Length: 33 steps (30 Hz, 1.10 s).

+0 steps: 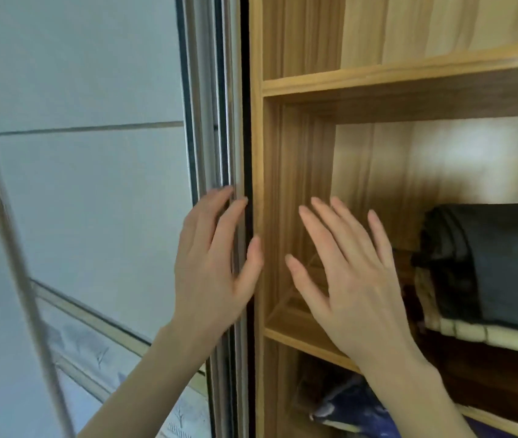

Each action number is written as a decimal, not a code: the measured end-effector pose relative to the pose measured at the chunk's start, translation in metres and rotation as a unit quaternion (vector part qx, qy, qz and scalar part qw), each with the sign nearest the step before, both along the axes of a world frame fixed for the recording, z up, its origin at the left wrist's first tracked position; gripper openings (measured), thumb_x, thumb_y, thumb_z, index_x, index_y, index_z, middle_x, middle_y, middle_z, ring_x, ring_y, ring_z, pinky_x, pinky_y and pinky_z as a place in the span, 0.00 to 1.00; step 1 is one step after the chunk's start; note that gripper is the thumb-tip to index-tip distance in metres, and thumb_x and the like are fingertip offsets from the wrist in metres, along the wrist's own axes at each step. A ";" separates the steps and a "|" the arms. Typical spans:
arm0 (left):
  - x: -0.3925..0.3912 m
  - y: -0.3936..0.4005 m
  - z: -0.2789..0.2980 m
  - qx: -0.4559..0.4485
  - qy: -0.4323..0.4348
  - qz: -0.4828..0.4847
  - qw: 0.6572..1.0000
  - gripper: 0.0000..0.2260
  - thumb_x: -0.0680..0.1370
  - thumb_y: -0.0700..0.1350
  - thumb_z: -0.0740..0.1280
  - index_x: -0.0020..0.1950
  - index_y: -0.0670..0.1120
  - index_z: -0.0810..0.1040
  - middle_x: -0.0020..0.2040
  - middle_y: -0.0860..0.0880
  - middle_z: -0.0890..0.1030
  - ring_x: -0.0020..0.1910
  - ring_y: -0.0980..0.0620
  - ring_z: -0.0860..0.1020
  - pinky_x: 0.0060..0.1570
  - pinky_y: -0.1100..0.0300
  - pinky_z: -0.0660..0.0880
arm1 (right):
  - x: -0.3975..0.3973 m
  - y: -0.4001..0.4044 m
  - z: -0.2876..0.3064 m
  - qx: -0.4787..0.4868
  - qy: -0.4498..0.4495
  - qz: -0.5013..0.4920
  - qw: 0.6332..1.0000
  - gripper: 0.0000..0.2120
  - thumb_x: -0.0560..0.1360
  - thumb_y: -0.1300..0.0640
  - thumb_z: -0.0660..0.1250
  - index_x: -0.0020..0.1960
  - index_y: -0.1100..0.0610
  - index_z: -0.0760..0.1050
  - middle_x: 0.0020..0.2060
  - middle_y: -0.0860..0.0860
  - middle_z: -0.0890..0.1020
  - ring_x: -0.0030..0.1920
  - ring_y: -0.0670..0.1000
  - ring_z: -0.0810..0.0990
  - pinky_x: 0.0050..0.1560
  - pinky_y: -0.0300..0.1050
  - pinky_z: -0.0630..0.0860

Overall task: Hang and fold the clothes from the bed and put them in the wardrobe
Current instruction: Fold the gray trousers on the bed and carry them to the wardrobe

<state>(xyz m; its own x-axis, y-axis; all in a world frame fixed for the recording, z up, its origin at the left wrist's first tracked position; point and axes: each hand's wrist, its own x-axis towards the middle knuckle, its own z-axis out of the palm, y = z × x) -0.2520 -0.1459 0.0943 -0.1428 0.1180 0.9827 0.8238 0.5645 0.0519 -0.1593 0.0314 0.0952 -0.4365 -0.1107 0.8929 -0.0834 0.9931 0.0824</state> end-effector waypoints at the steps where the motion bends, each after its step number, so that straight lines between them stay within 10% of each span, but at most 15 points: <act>1: -0.006 -0.009 0.000 -0.008 0.008 0.000 1.000 0.21 0.83 0.45 0.67 0.75 0.38 0.75 0.76 0.41 0.73 0.77 0.42 0.70 0.75 0.42 0.68 | -0.009 -0.012 0.000 0.009 0.004 0.006 1.000 0.28 0.86 0.42 0.56 0.81 0.54 0.64 0.81 0.51 0.66 0.83 0.49 0.58 0.83 0.58 0.49; 10: -0.053 -0.040 -0.015 -0.111 0.076 0.050 0.990 0.29 0.82 0.40 0.67 0.83 0.39 0.64 0.84 0.42 0.61 0.85 0.44 0.56 0.81 0.39 0.58 | -0.078 -0.055 -0.009 0.090 0.004 0.002 0.996 0.24 0.87 0.53 0.59 0.82 0.54 0.63 0.84 0.53 0.55 0.84 0.53 0.51 0.80 0.63 0.58; 33: -0.023 -0.006 -0.045 -0.137 0.055 0.131 0.980 0.26 0.86 0.44 0.53 0.84 0.38 0.60 0.84 0.38 0.61 0.85 0.42 0.56 0.84 0.42 0.44 | -0.056 -0.021 -0.026 0.078 0.087 -0.108 0.987 0.26 0.87 0.45 0.57 0.84 0.45 0.58 0.84 0.54 0.57 0.84 0.57 0.54 0.79 0.62 0.58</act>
